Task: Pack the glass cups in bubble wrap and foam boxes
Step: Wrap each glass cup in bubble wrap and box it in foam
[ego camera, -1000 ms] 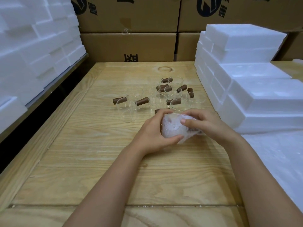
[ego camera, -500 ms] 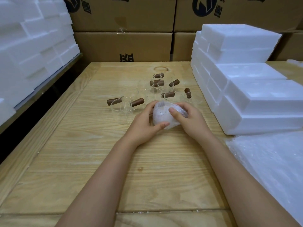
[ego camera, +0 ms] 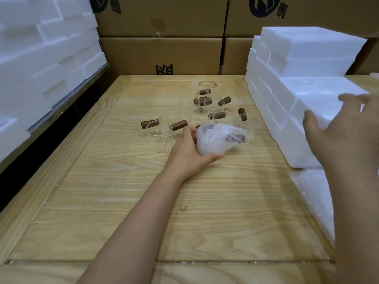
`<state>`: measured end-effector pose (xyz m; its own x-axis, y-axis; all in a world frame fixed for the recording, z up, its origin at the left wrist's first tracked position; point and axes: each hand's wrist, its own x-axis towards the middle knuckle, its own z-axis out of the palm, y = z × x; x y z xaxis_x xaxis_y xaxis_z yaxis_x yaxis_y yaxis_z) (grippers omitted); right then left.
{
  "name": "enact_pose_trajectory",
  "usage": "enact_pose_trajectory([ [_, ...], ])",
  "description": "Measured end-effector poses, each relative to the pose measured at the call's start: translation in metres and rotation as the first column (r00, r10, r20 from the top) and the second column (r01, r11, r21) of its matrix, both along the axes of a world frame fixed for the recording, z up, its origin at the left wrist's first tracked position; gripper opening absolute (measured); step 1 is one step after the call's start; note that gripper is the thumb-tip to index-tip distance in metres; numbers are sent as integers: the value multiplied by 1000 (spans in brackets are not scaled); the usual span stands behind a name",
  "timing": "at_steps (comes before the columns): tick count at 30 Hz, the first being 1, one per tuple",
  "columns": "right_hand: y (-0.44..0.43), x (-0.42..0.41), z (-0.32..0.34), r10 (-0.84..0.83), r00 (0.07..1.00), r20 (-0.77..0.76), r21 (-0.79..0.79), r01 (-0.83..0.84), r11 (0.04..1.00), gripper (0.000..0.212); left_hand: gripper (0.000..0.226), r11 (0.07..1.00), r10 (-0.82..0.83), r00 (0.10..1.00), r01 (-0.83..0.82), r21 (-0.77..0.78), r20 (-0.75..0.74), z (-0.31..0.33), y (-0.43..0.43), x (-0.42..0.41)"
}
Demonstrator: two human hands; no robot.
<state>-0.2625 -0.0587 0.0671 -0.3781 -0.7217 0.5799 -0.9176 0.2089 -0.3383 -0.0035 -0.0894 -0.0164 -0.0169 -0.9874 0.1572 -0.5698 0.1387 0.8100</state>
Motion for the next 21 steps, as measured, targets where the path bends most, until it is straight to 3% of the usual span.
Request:
enact_pose_trajectory([
  [2,1,4,-6,-12,998,-58,80,17,997,67,73,1000,15,999,-15,16,34,3,7,2],
  [4,-1,7,-12,-15,993,-115,64,23,998,54,64,997,61,996,-58,-42,72,4,13,6],
  [8,-2,9,-15,-9,991,-133,-46,3,999,34,47,923,194,979,-205,-326,-66,9,24,13],
  [10,0,14,-13,15,985,-171,-124,-36,992,35,36,840,193,976,-220,-497,-104,14,28,11],
  [12,6,28,-8,54,970,-235,-253,-115,961,34,25,801,129,973,-216,-559,-190,19,31,8],
  [14,16,50,-2,136,934,-331,-373,-262,890,27,24,863,5,918,-205,-462,-396,28,34,5],
  [16,30,79,0,240,865,-442,-416,-434,799,22,39,956,-113,808,-71,-285,-579,38,34,7],
  [19,50,118,-5,394,744,-540,-353,-625,696,18,60,970,-217,715,236,-62,-664,45,32,12],
  [21,60,134,-11,470,682,-560,-293,-694,658,20,45,951,-246,708,309,-22,-662,45,34,13],
])
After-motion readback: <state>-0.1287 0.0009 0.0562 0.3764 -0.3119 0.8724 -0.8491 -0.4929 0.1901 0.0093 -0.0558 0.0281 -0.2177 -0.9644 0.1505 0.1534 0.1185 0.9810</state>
